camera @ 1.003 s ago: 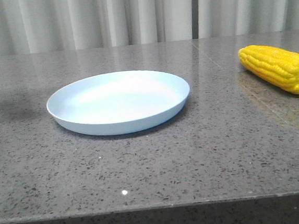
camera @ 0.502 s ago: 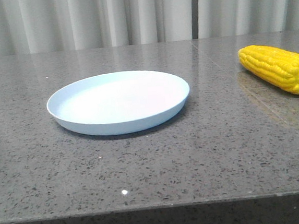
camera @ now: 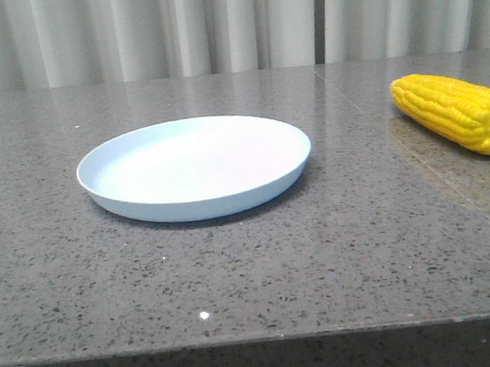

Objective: Place corn on plate with both arms
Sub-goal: 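Withdraw the left gripper upward away from the plate, then lower the right gripper onto the yellow corn cob and close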

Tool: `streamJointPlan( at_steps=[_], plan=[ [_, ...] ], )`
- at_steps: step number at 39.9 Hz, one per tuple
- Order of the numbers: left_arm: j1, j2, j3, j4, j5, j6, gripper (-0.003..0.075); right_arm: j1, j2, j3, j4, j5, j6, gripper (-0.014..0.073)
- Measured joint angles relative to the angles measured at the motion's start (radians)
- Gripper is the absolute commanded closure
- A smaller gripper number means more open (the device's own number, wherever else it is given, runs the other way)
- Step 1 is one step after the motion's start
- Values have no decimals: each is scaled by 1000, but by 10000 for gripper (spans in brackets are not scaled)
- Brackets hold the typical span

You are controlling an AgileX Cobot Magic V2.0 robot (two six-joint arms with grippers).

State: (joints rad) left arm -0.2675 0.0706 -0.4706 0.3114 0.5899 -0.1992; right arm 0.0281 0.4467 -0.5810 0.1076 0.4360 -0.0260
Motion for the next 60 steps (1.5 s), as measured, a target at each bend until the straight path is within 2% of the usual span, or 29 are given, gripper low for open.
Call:
streamJointPlan(
  at_steps=[10,17,25,35,43,46,55,57,60],
  plan=[
    [0,-16,8,0,0,0,741,0,263,-125,18,107,0,36],
    [0,-16,8,0,0,-2,741,40,521,-300,72,206,0,-62],
    [0,-16,8,0,0,-2,741,126,770,-458,93,243,0,-60],
    [0,-18,8,0,0,-2,741,103,1006,-565,93,270,6,-60],
    [0,-18,8,0,0,-2,741,98,1114,-578,93,274,6,-55],
    [0,-18,8,0,0,-2,741,98,1130,-578,93,276,6,4],
    [0,-18,8,0,0,-2,741,98,1135,-578,93,295,6,410],
    [0,-18,8,0,0,-2,741,98,1135,-578,93,295,6,442],
    [0,-18,8,0,0,-2,741,98,1135,-580,93,297,8,437]
  ],
)
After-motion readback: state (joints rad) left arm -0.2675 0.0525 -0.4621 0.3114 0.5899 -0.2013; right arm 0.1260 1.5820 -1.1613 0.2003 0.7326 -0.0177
